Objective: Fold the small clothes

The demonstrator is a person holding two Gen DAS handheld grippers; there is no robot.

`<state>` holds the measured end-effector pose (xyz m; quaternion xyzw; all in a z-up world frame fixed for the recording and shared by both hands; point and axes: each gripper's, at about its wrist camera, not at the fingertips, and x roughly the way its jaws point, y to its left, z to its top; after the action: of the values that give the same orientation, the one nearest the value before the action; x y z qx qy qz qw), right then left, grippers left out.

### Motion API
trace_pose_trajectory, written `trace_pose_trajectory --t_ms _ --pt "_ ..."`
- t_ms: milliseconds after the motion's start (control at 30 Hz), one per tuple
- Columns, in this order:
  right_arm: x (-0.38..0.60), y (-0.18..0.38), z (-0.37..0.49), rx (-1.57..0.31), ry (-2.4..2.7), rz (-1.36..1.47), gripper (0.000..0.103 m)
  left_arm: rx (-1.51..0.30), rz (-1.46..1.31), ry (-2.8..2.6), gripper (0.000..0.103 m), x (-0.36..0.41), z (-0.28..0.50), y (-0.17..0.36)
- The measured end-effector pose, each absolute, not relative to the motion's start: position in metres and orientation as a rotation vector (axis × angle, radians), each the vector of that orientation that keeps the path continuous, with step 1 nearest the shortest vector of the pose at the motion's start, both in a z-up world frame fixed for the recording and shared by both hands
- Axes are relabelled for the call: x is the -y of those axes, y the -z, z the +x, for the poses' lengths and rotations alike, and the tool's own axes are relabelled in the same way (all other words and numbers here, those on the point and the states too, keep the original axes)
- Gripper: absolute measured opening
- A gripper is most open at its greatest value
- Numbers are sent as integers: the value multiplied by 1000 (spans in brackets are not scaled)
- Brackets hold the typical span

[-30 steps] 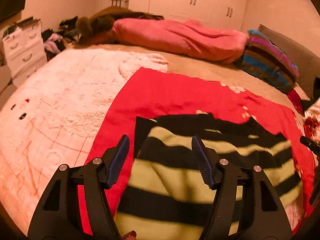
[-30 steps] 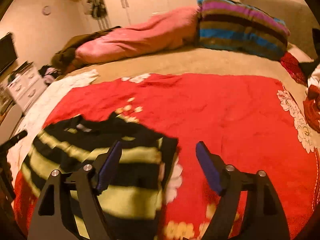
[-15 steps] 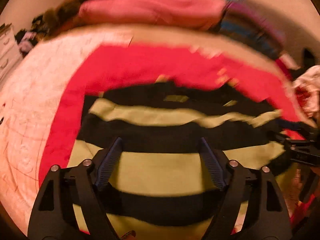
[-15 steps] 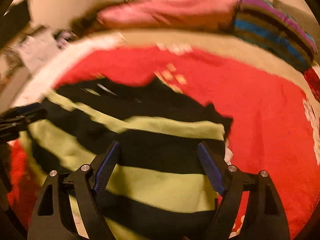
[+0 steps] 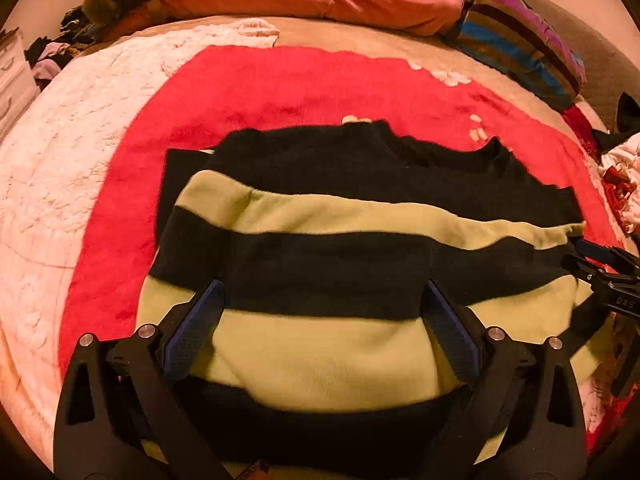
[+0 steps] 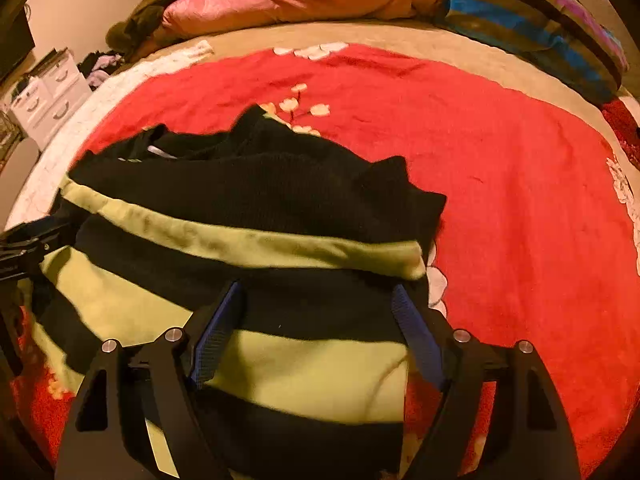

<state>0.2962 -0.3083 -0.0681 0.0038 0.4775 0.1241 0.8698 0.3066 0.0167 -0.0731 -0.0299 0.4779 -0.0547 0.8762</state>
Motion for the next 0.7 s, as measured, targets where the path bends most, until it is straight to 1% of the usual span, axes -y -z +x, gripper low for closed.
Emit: trace_pose_trajectory --t_ms 33,67,233,367,533,633,700 --pt "309 60 287 -967 -264 16 87 -986 -69 111 92 -17 301 68" --pt "310 54 280 -946 -267 19 90 -970 -75 109 92 -17 295 62" --pt "304 35 241 -871 -304 -3 90 -875 -56 107 92 -13 256 35" --pt "292 32 218 -859 -346 -33 90 -855 -35 102 92 -9 228 33" --pt "275 52 203 -921 -400 -93 90 -933 -25 76 92 -14 212 62" --pt "280 78 206 -1035 -295 -160 89 -980 -23 18 92 -29 217 82" --pt "300 90 210 -1063 -272 -87 89 -984 -61 9 92 -41 218 86"
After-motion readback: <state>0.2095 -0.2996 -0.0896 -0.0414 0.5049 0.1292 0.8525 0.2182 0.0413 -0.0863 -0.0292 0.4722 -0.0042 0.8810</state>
